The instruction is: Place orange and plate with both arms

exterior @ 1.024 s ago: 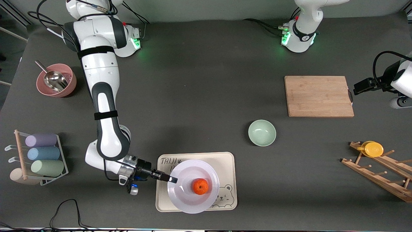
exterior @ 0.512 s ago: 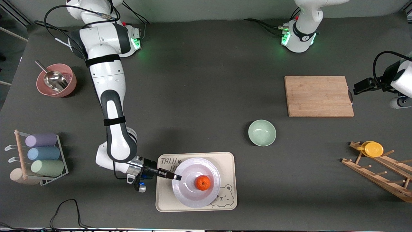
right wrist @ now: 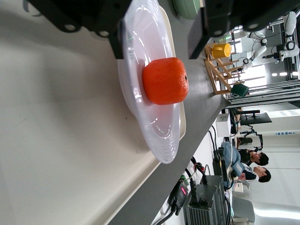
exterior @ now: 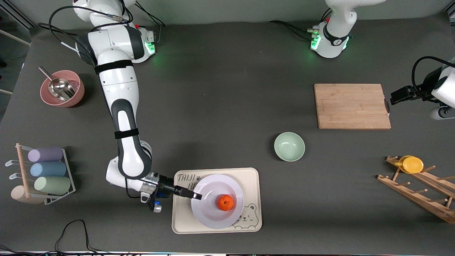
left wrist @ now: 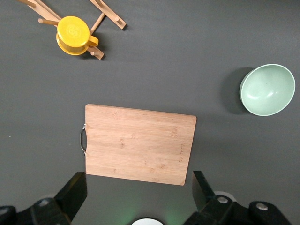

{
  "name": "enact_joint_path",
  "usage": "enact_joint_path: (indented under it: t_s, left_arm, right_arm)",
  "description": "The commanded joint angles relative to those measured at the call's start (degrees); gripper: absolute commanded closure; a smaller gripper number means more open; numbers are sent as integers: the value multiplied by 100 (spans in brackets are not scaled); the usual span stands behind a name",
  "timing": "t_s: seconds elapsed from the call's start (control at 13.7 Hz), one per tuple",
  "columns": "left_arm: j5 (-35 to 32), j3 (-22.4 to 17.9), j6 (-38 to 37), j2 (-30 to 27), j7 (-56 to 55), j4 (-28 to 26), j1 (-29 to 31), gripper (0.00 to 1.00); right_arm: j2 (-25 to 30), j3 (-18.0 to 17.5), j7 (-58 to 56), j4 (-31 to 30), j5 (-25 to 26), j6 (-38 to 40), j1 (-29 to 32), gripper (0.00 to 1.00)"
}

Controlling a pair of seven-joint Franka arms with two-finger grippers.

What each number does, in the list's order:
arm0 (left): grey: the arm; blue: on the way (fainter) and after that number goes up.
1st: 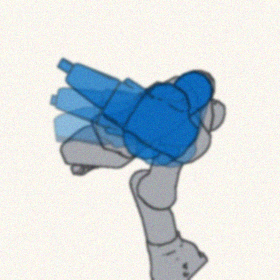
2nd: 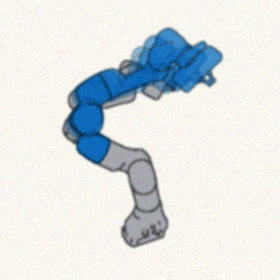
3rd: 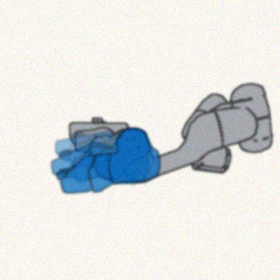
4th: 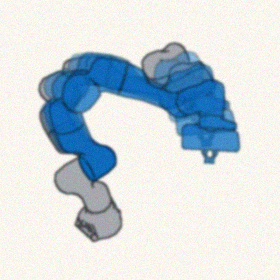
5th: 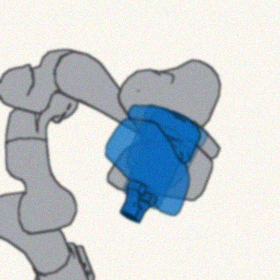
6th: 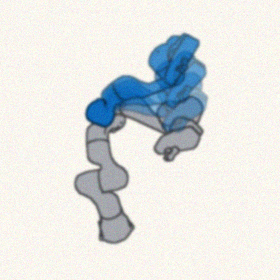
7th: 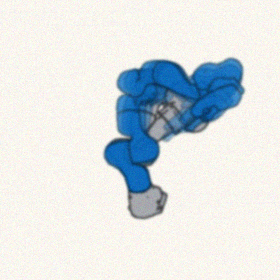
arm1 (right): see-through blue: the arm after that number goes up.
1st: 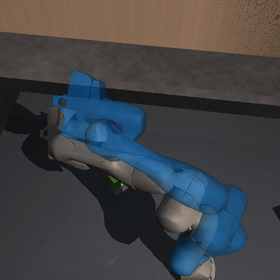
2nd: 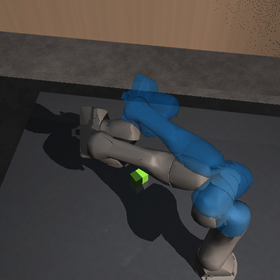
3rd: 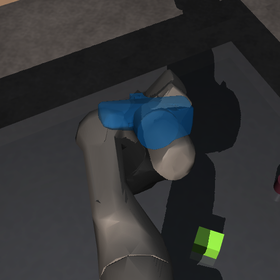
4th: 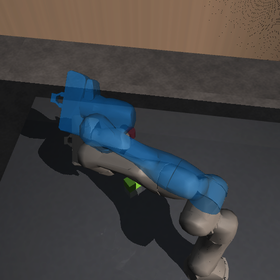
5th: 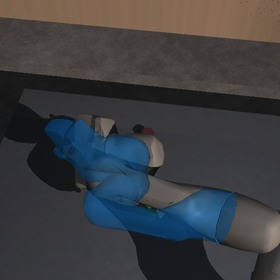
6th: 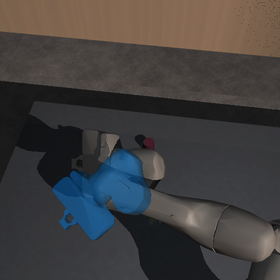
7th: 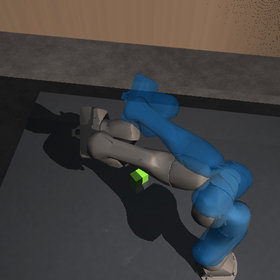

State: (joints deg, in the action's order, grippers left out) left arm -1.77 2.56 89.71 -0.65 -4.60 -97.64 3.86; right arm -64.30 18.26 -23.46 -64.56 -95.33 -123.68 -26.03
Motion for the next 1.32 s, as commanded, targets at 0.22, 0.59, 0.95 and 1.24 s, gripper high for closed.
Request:
enact_joint_path:
  t_s: [0.22, 0.59, 0.95, 1.24]
  left_arm:
    - [54, 7, -103, 12, 39, 88, 27, 0]
    - [54, 7, -94, 12, 39, 88, 27, 0]
    - [54, -19, -86, 12, 47, 88, 27, 0]
    - [54, -19, -103, 4, 47, 79, 27, 0]
  right_arm:
    - [93, 37, -27, 180, 996, 28, 54, 8]
    - [444, 310, 1236, 452, 2990, 90, 54, 0]
    - [1102, 397, 1563, 130, 4291, 852, 89, 0]
    - [2296, 512, 1546, -1265, 5784, 1189, -234, 0]
